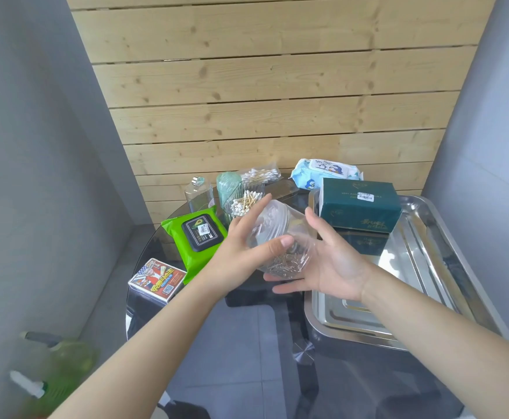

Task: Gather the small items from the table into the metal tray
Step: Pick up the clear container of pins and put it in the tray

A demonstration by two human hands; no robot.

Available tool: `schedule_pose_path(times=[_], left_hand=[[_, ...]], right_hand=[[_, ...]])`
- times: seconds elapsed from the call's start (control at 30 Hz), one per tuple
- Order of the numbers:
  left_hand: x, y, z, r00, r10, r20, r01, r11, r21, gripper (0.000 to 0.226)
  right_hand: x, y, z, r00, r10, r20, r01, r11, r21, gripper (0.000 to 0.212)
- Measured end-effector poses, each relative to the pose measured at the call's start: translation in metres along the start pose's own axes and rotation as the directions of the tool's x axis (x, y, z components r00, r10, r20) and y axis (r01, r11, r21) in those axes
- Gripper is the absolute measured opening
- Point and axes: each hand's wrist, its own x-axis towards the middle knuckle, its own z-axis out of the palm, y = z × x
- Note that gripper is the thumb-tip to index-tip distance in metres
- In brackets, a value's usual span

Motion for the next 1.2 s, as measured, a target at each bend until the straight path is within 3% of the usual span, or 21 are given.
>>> schedule_pose_path(times=[0.1, 0.37, 0.7, 0.77, 0.87, 0.93, 1.07, 1.2], left_hand=[[0.001, -0.001, 0.001, 1.0, -0.017, -0.007, 0.017, 1.0, 0.002, 0.081], [0.006, -0.002, 0.004, 0.999, 0.047, 0.012, -0.048, 0.991, 0.128, 0.072], [0.007, 0.0, 0.011, 0.993, 0.104, 0.054, -0.112, 0.979, 0.172, 0.069], [0.008, 0.002, 0.016, 0.994, 0.099, 0.037, -0.104, 0.973, 0.206, 0.074], [0.014, 0.009, 0.031, 0.992, 0.122, 0.042, -0.129, 0.952, 0.279, 0.082], [0.019, 0.014, 0.045, 0.988, 0.131, 0.086, -0.151, 0.937, 0.313, 0.087], [0.034, 0.02, 0.076, 0.971, 0.149, 0.187, -0.209, 0.912, 0.354, 0.09], [0.056, 0.019, 0.103, 0.985, 0.096, 0.145, -0.136, 0.945, 0.299, 0.088]], right_hand=[[0.002, 0.005, 0.007, 0.991, -0.127, -0.045, 0.127, 0.992, 0.007, 0.051], [0.002, -0.002, 0.012, 0.993, -0.029, -0.117, 0.029, 1.0, -0.006, 0.07], [-0.016, -0.001, 0.004, 0.996, 0.01, -0.085, -0.003, 0.996, 0.085, 0.064], [-0.024, -0.001, -0.002, 0.982, -0.011, -0.186, 0.009, 1.0, -0.014, 0.058], [-0.039, -0.005, -0.013, 0.908, -0.086, -0.41, -0.006, 0.976, -0.218, 0.053], [-0.053, -0.009, -0.022, 0.876, -0.11, -0.47, -0.027, 0.961, -0.275, 0.055], [-0.079, -0.017, -0.043, 0.849, -0.099, -0.52, -0.062, 0.957, -0.284, 0.034], [-0.097, -0.016, -0.07, 0.796, -0.105, -0.596, -0.001, 0.985, -0.175, 0.023]])
